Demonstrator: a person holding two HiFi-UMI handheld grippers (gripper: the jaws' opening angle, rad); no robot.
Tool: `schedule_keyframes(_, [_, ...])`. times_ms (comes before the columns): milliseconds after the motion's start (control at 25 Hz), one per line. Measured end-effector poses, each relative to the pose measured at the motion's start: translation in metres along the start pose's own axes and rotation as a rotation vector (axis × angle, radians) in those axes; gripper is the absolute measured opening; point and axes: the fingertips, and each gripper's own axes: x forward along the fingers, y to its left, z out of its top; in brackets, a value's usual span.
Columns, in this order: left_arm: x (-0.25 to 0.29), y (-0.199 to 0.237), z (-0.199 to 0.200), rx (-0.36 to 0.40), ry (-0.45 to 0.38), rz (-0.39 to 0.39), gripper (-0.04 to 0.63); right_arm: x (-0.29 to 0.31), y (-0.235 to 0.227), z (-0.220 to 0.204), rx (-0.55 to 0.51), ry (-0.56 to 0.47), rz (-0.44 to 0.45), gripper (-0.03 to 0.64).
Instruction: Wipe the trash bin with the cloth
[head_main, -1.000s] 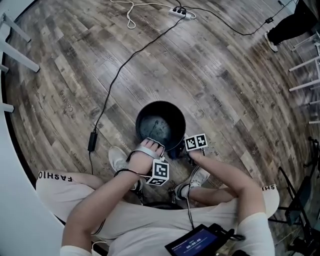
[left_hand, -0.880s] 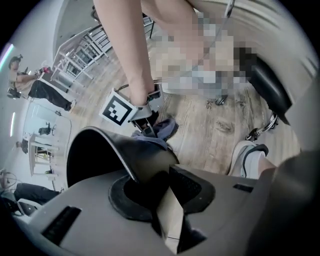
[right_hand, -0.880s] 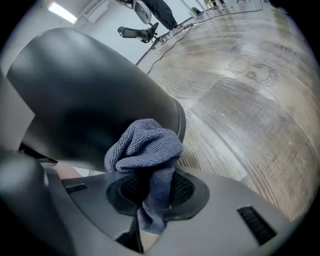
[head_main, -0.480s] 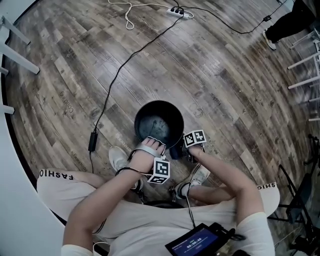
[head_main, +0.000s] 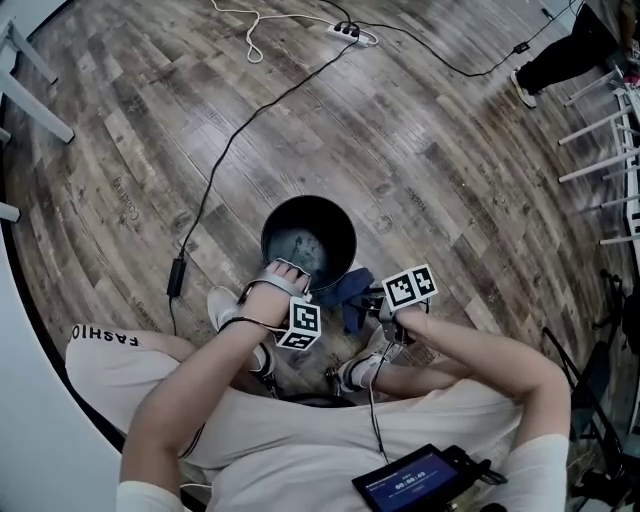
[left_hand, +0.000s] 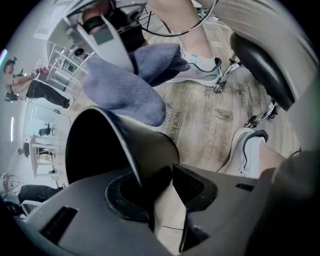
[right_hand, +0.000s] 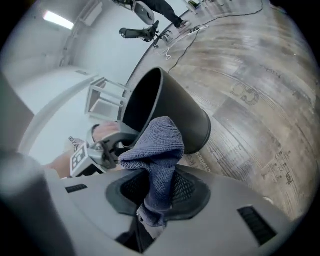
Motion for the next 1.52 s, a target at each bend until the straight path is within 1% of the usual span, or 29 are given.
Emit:
schedule_keyframes(80, [0.004,-0.005,0.002,0.025,-0.005,-0.006,0.105,0.0,0.008,0.01,-0.005,-0.036,0.014,0.077])
schedule_keyframes(200, [0.004,-0.008,0.003,0.027,-0.022,-0.011,0.091,0.008,0.009,0.03,-0.006,-0.076,0.019,0.077])
schedule_keyframes(320, [0.0,-0.006,0.0,0.03,-0.029,-0.012,0.087,0.018,0.003,0.039,-0.031,-0.061,0.001,0.077])
schedule_keyframes(440, [-0.002,-0.005,0.002,0.037,-0.034,-0.015,0.087,0.029,-0.019,0.038,-0.019,-0.059,-0.012,0.077])
schedule_keyframes(600, [0.0,-0.008,0.005,0.037,-0.04,-0.021,0.087,0.062,-0.059,0.031,-0.021,-0.042,-0.053,0.077])
schedule_keyframes(760, [0.001,-0.001,0.007,0.028,-0.048,-0.02,0.087,0.098,-0.1,0.026,0.086,-0.08,-0.032,0.077])
schedule_keyframes(800, [0.001,0.0,0.008,0.027,-0.052,-0.022,0.087,0.108,-0.109,0.024,0.1,-0.08,-0.036,0.077])
schedule_keyframes(920, [0.0,0.003,0.013,0.023,-0.065,-0.025,0.087,0.132,-0.137,0.018,0.071,-0.045,-0.09,0.077])
schedule_keyframes(960, [0.0,0.003,0.015,0.02,-0.069,-0.025,0.087,0.138,-0.146,0.018,0.076,-0.046,-0.105,0.077])
schedule_keyframes(1080, [0.0,0.004,0.019,0.008,-0.079,-0.02,0.089,0.145,-0.161,0.019,0.16,-0.119,-0.107,0.077])
schedule_keyframes(1120, [0.0,0.004,0.021,-0.003,-0.083,-0.017,0.093,0.144,-0.161,0.019,0.18,-0.135,-0.11,0.077])
schedule_keyframes(1160, [0.0,0.004,0.022,-0.018,-0.087,-0.013,0.095,0.14,-0.158,0.016,0.187,-0.13,-0.121,0.077])
schedule_keyframes(1240, [0.0,0.006,0.022,-0.043,-0.09,-0.002,0.097,0.126,-0.143,0.006,0.162,-0.07,-0.148,0.077])
schedule_keyframes(1280, [0.0,0.007,0.021,-0.047,-0.088,0.001,0.1,0.116,-0.13,0.002,0.138,-0.038,-0.147,0.077])
schedule_keyframes(1360, [-0.002,0.004,0.017,-0.049,-0.083,-0.012,0.108,0.094,-0.094,-0.006,0.097,-0.004,-0.112,0.077])
schedule_keyframes(1400, [-0.003,0.002,0.015,-0.052,-0.083,-0.026,0.125,0.082,-0.075,-0.011,0.084,0.004,-0.087,0.077])
schedule_keyframes(1440, [-0.004,0.002,0.014,-0.055,-0.084,-0.038,0.146,0.07,-0.057,-0.015,0.077,0.008,-0.063,0.077])
schedule_keyframes(1520, [-0.007,0.003,0.013,-0.067,-0.087,-0.051,0.164,0.046,-0.024,-0.018,0.078,-0.005,-0.016,0.077])
